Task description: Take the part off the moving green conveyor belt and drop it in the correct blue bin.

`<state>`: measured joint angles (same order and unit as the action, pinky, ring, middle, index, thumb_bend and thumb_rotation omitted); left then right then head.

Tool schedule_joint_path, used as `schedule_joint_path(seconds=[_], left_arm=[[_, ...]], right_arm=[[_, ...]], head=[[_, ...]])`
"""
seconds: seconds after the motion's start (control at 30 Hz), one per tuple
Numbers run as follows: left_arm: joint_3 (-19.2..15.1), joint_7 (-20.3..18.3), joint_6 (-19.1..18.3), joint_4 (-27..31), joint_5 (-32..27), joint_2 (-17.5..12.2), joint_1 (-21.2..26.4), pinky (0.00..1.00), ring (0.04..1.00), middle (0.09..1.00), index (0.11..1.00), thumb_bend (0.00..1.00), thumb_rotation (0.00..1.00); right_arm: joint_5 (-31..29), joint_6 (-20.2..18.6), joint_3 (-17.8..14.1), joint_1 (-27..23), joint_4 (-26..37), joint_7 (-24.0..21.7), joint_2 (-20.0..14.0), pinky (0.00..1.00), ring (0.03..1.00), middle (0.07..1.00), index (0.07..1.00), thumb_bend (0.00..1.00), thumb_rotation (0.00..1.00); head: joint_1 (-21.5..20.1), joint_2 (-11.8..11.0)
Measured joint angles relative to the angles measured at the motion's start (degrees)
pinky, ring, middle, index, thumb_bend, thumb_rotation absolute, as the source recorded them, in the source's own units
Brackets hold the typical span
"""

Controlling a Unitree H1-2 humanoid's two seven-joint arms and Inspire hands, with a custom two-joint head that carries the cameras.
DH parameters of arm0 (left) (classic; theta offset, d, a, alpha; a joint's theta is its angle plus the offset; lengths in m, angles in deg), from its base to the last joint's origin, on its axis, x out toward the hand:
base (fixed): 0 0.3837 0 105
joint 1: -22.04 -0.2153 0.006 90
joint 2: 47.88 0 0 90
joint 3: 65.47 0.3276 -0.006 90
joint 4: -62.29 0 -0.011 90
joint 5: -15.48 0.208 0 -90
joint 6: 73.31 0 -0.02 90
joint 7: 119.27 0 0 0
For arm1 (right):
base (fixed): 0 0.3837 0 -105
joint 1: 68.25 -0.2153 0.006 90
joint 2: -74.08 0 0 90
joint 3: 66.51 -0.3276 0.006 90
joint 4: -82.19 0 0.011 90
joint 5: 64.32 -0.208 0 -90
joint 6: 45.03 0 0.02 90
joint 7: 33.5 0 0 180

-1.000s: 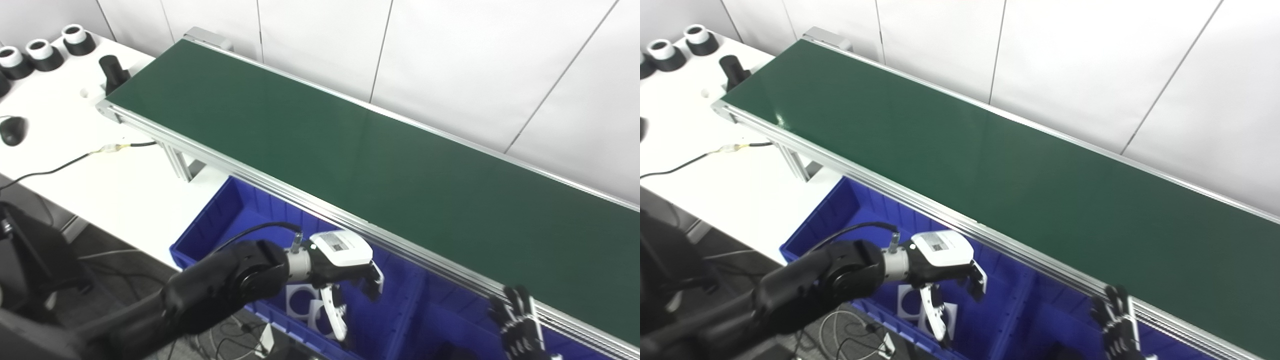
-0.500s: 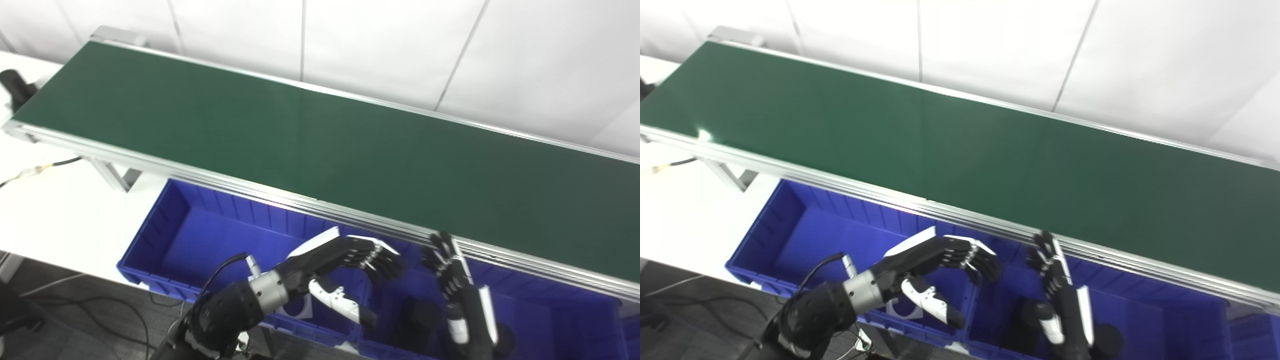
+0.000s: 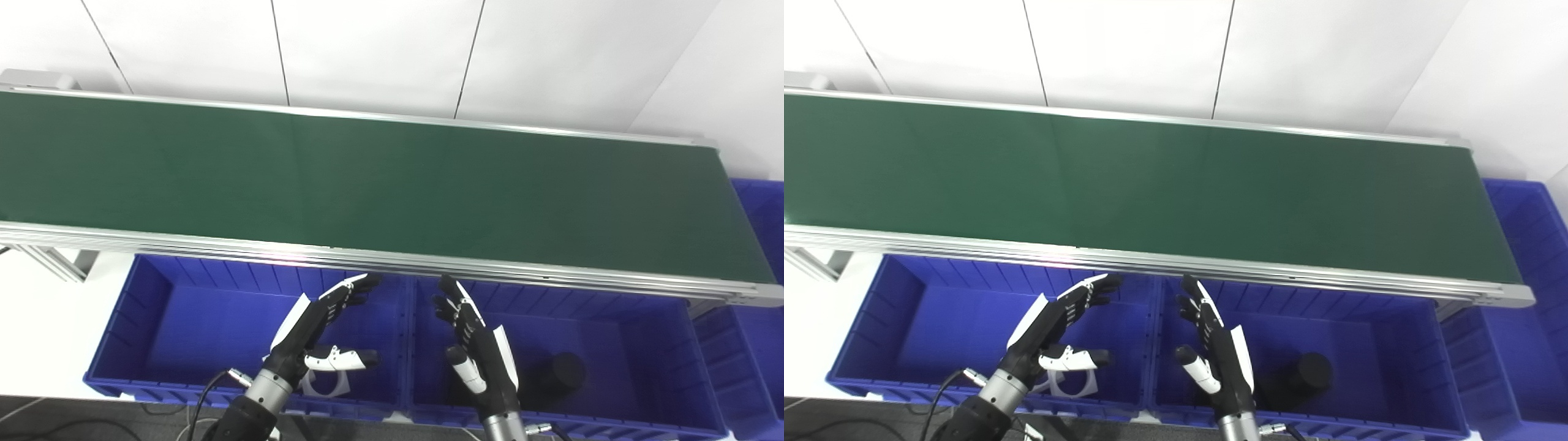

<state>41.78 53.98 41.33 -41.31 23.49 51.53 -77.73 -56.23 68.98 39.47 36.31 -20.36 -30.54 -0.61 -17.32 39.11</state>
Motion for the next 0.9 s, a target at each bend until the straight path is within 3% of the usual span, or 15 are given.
schedule_joint_path(seconds=[0.37,0.67,0.9], left_arm=[[7.3,8.3,0.1,-1.8,0.2,-1.9,0.6,0.83,0.879,0.889,0.841,0.87,0.76],[10.3,11.0,0.1,-1.8,0.4,-2.0,0.9,0.82,0.873,0.885,0.842,0.89,0.81],[12.6,13.4,0.1,-2.1,1.4,-2.1,1.4,0.79,0.867,0.892,0.845,0.86,0.86]], right_arm=[[-0.8,0.0,2.7,-0.1,-1.3,3.3,-4.3,0.85,0.890,0.926,0.948,0.96,0.94],[-2.0,0.0,3.4,-0.1,-1.3,4.3,-5.4,0.86,0.889,0.928,0.950,0.94,0.94],[-2.5,0.0,3.5,-0.1,-1.6,4.3,-6.1,0.86,0.886,0.925,0.950,0.94,0.94]], head=[[8.3,-1.5],[10.9,-1.9],[9.3,-2.6]])
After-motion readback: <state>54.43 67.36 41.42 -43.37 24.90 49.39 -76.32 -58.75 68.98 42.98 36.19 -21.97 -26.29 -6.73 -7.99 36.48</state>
